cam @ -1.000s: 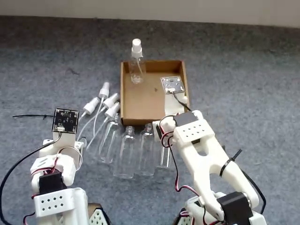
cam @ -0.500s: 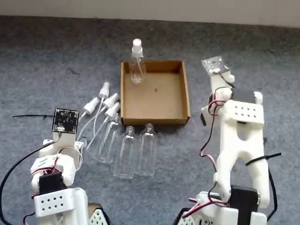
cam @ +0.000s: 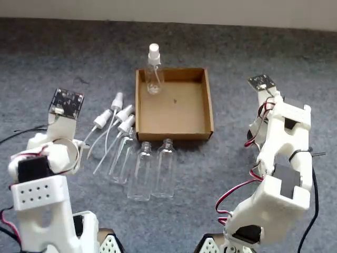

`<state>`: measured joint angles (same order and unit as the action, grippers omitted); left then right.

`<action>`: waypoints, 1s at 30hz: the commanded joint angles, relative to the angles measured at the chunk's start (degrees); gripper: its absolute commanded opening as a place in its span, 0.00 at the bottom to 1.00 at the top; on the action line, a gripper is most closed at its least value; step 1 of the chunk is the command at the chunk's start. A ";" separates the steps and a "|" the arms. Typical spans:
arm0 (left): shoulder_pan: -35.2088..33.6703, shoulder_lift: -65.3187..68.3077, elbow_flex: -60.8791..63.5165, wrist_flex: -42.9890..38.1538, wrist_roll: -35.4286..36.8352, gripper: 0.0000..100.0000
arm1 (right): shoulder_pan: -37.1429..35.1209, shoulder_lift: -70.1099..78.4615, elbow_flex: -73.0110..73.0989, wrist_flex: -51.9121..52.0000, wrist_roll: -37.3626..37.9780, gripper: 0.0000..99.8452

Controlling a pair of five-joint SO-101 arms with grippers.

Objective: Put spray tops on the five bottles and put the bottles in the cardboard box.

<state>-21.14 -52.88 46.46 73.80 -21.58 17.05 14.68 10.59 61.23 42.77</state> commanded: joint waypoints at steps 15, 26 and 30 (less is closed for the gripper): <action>7.52 69.05 -65.36 9.41 -0.88 0.21 | 2.59 1.63 -1.63 1.01 0.09 0.20; 8.04 81.54 -71.08 9.41 -4.92 0.21 | 2.42 1.63 -1.80 0.66 0.00 0.13; 9.27 82.86 -70.90 9.14 -5.63 0.21 | 2.42 1.45 -1.98 1.01 0.00 0.05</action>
<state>-14.29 29.93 -21.93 82.77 -26.42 18.81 16.53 10.24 61.67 42.77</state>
